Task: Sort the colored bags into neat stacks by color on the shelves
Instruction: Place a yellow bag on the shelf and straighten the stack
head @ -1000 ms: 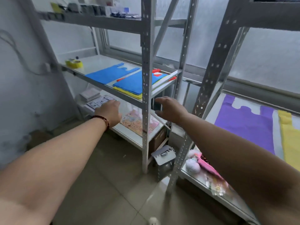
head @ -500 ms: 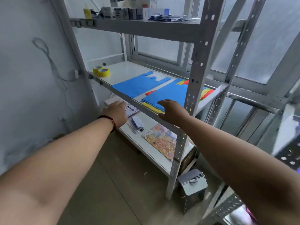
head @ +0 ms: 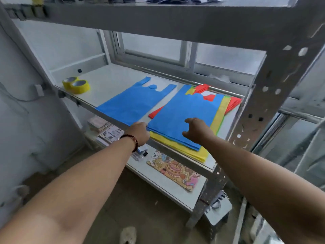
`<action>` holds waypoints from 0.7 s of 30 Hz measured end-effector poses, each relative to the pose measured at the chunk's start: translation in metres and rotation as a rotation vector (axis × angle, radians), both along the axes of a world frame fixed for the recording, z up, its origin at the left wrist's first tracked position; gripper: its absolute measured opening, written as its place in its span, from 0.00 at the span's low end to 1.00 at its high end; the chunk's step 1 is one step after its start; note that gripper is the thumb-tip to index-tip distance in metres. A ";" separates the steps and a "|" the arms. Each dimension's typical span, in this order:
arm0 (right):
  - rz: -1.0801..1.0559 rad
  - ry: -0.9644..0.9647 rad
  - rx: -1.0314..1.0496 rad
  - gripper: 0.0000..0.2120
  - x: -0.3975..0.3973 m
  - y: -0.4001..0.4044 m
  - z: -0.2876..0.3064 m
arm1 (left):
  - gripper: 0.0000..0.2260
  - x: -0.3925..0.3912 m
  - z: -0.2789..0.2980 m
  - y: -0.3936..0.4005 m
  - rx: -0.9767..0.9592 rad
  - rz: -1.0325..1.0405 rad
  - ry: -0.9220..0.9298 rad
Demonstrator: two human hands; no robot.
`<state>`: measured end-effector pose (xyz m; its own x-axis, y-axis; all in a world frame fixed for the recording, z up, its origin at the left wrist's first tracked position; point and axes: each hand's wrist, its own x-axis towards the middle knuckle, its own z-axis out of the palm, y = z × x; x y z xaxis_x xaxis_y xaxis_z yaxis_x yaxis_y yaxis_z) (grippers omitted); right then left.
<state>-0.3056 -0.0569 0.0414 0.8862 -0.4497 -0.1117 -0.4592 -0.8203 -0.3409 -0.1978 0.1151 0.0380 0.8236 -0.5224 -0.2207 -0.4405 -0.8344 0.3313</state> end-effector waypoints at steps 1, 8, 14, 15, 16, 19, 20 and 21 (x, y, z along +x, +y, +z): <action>-0.039 0.006 0.008 0.26 0.009 -0.005 -0.005 | 0.18 0.014 -0.005 -0.006 0.006 -0.012 0.017; -0.444 0.129 0.089 0.20 0.053 -0.040 -0.034 | 0.16 0.113 -0.033 -0.057 -0.119 0.017 0.296; -0.915 0.017 0.497 0.10 0.057 -0.050 -0.049 | 0.07 0.151 -0.044 -0.087 -0.230 0.063 0.653; -0.983 -0.019 0.567 0.12 0.057 -0.051 -0.052 | 0.13 0.153 -0.046 -0.089 -0.246 0.058 0.720; -1.045 -0.062 0.636 0.12 0.056 -0.051 -0.055 | 0.19 0.155 -0.047 -0.091 -0.247 0.069 0.784; -1.168 -0.182 0.836 0.07 0.053 -0.047 -0.056 | 0.24 0.161 -0.048 -0.095 -0.271 0.086 0.915; -1.188 -0.210 0.870 0.06 0.053 -0.047 -0.056 | 0.24 0.164 -0.050 -0.097 -0.274 0.090 0.933; -1.197 -0.233 0.893 0.04 0.053 -0.047 -0.056 | 0.22 0.168 -0.052 -0.099 -0.272 0.103 0.941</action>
<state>-0.2528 -0.1038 -0.0147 0.0932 -0.7604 -0.6427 -0.5535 0.4970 -0.6683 -0.0299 0.0161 -0.0140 0.4176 -0.5882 -0.6925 0.1719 -0.6973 0.6959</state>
